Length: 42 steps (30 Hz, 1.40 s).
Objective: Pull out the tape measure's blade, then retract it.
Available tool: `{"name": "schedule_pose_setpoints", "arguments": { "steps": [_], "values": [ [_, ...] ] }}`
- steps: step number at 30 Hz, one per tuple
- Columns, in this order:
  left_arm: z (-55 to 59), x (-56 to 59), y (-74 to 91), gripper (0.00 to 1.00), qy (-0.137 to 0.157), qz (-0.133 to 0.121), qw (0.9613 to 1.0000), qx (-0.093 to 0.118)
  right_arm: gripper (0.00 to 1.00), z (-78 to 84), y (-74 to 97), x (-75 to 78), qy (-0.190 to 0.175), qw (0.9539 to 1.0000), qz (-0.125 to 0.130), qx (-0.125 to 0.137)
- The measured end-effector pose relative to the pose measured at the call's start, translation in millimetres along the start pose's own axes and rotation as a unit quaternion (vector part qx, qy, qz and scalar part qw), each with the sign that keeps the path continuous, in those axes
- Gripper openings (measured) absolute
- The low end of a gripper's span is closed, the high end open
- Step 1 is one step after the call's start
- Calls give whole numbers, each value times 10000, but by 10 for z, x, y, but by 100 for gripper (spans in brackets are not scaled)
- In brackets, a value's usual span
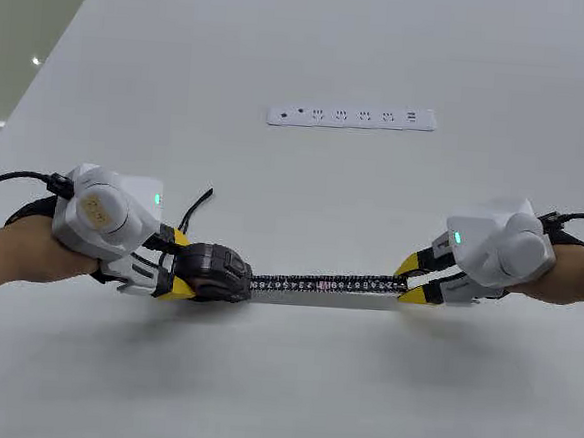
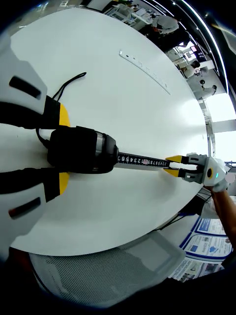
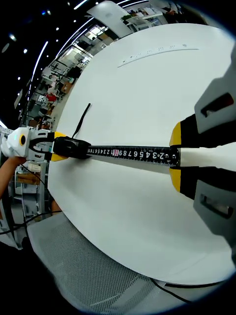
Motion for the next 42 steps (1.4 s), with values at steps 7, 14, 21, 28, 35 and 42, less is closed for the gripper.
{"name": "schedule_pose_setpoints", "arguments": {
  "steps": [7,14,21,28,35,42],
  "values": [
    [-4,8,4,25,-3,2,10000,-11,12,22,16,-10,1,10000,-2,-19],
    [-5,16,7,25,-8,4,10000,-20,12,43,39,-14,8,10000,-1,-41],
    [-7,17,9,25,-13,12,10000,-33,12,64,61,-24,10,10000,-5,-64],
    [-8,14,9,25,-15,11,10000,-43,12,81,80,-32,11,10000,9,-75],
    [-14,9,3,25,-10,22,10000,-49,12,109,96,-31,-9,10000,11,-86],
    [-17,9,-2,25,3,19,10000,-45,12,130,111,-37,-17,9999,6,-102]
  ]
}}
Point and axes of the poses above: the centre of the closed fingertips' face, and the gripper's own axes: y roughly backward along the fingers, x roughly to its right, z roughly out of its underside, the point moved 1 cm from there along y, roughly backward along the fingers, and after that the axes turned 11 degrees about x, right-handed, at the moved point
